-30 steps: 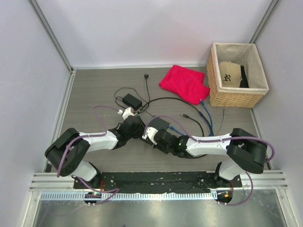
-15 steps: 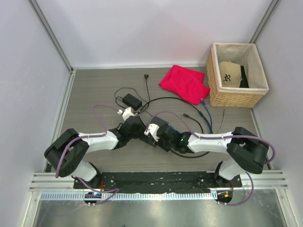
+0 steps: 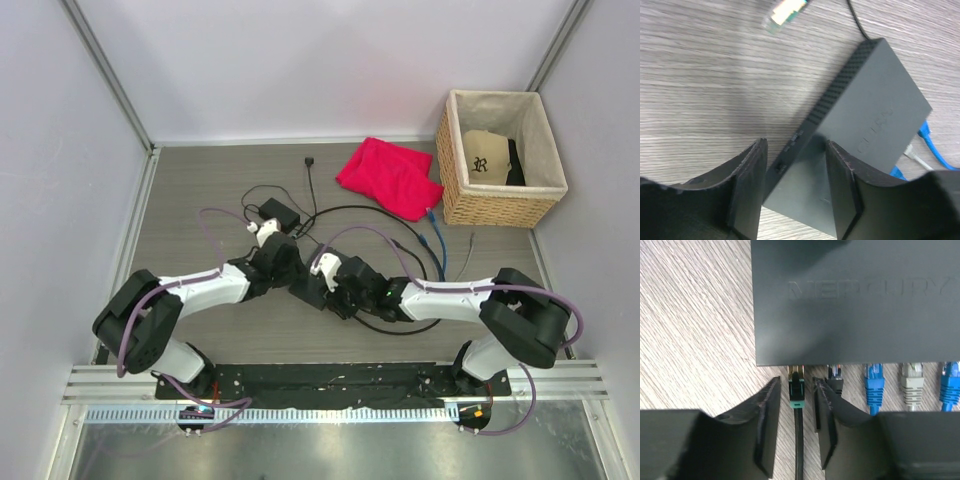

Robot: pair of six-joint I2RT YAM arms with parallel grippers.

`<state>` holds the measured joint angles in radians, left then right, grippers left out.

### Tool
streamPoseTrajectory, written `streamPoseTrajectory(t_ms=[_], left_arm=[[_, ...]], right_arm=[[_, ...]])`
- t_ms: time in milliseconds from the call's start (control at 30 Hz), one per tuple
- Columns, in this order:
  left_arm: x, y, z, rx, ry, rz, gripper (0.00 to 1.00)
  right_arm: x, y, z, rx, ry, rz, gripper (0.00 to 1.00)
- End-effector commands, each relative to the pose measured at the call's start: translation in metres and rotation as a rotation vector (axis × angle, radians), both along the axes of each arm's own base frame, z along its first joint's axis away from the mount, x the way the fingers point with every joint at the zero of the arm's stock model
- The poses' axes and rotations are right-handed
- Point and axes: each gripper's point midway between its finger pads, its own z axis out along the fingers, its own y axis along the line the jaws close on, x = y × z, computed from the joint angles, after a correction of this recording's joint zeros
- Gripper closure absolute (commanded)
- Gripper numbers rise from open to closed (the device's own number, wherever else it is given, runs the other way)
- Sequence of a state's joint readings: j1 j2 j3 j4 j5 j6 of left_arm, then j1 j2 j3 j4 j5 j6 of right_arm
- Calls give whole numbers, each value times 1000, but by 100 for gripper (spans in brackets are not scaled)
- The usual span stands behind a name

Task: Insert the plug into the switch port

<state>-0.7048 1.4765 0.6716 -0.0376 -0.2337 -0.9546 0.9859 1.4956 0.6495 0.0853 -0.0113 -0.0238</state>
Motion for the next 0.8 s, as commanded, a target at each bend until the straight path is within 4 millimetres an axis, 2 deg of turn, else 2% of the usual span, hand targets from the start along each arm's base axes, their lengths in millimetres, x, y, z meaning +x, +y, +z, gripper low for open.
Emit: streamPoseTrajectory(t_ms=[0, 200, 400, 633, 767], left_arm=[[2, 24, -5, 110, 35, 11, 41], [7, 15, 13, 67, 0, -31, 25], [-5, -5, 8, -11, 23, -149, 14], [-14, -15, -5, -44, 67, -212, 10], [-27, -21, -16, -84, 137, -228, 13]], right_arm=[[0, 4, 23, 69, 14, -28, 60], [-10, -14, 24, 55, 42, -75, 58], [-17, -15, 14, 46, 96, -86, 58], [-19, -20, -6, 4, 131, -112, 60], [-17, -16, -13, 4, 131, -107, 67]])
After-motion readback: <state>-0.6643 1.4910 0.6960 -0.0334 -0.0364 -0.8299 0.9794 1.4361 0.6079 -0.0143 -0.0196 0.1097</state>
